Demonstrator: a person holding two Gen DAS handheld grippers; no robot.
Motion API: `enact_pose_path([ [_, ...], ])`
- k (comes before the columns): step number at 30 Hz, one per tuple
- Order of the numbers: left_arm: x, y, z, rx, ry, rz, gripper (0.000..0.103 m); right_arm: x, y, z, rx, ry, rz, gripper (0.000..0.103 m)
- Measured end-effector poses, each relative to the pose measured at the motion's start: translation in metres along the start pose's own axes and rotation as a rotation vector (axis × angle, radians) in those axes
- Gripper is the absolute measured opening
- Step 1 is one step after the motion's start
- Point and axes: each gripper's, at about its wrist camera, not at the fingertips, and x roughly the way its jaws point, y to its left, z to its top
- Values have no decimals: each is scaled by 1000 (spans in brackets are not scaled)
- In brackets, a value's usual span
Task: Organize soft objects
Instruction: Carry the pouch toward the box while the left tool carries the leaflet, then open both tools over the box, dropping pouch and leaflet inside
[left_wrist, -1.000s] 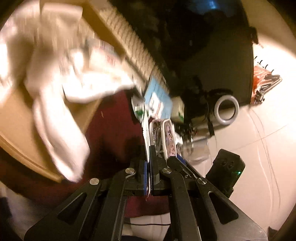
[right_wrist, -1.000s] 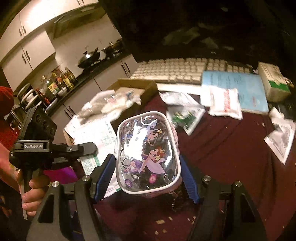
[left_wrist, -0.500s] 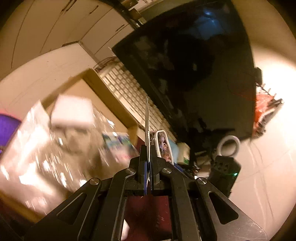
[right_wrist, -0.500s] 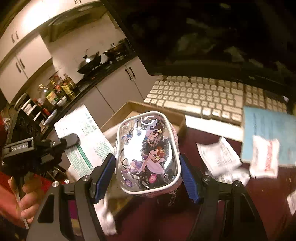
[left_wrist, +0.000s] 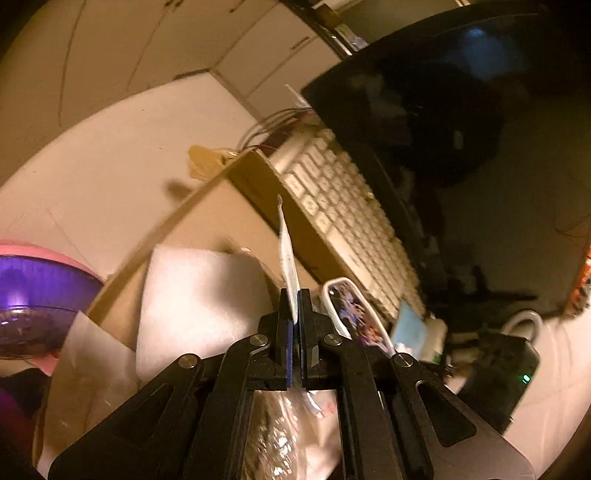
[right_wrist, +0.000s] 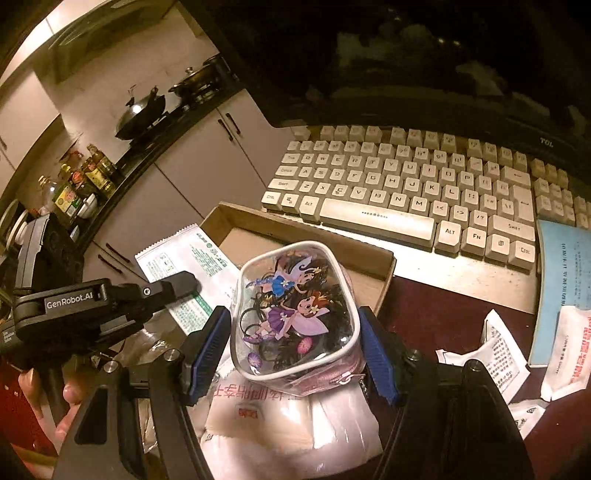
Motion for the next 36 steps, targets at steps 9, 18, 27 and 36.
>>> enact_pose_path([
  [9,-8,-5,0,8,-24,-48,49,-10,-10,-2,31,-59,92,74],
  [18,-28,-41,-25,212,-107,147,65,-86,-36,-33,24,-204,133,79],
  [27,-94,-94,-131,429,-566,372,73,-135,-117,-96,172,-234,100,82],
  [36,-9,-117,-190,416,-84,132,74,-130,-175,-122,300,-156,72,82],
])
